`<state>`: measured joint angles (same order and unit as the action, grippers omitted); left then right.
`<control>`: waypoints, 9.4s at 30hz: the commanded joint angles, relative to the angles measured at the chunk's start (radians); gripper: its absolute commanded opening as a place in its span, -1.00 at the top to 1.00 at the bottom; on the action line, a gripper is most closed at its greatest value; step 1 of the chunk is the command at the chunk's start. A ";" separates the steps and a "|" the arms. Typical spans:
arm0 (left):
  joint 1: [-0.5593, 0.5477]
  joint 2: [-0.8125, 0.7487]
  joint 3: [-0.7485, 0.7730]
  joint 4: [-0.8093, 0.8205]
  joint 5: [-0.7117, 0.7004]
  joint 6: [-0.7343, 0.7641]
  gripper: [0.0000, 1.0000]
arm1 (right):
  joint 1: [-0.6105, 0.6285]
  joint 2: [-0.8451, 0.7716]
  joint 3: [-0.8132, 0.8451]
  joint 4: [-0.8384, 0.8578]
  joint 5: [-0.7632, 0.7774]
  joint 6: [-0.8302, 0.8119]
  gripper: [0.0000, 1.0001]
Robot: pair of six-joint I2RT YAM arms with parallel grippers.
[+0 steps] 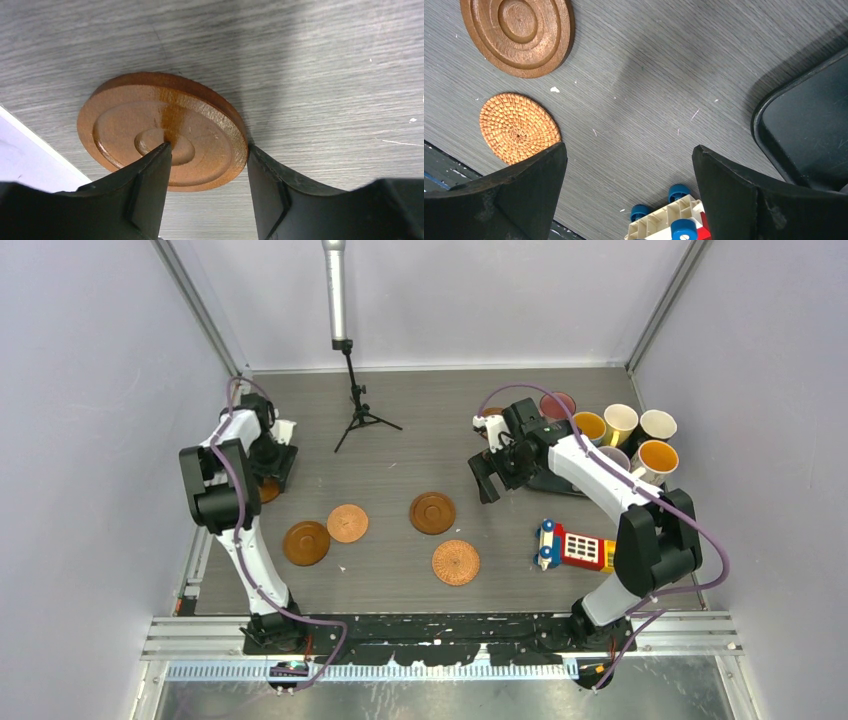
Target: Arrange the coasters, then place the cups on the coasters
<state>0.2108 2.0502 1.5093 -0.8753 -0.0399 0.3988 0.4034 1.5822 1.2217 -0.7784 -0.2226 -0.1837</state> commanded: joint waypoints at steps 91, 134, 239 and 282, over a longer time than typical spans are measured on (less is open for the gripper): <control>-0.188 -0.147 -0.203 0.257 0.112 0.215 0.04 | -0.008 -0.021 0.029 0.066 -0.084 -0.019 -0.99; -0.242 -0.449 -0.265 0.094 0.458 0.137 -0.60 | 0.074 0.175 0.155 0.121 -0.036 0.067 -0.84; -0.085 -0.873 -0.484 -0.003 0.377 -0.124 -0.78 | 0.160 0.554 0.710 0.113 0.209 0.190 -0.34; -0.084 -0.877 -0.463 -0.049 0.344 -0.103 -0.79 | -0.093 0.858 0.881 0.056 0.142 -0.017 -0.42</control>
<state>0.1200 1.1946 1.0069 -0.9123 0.3099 0.2775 0.3122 2.4126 2.0731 -0.6994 -0.0387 -0.1822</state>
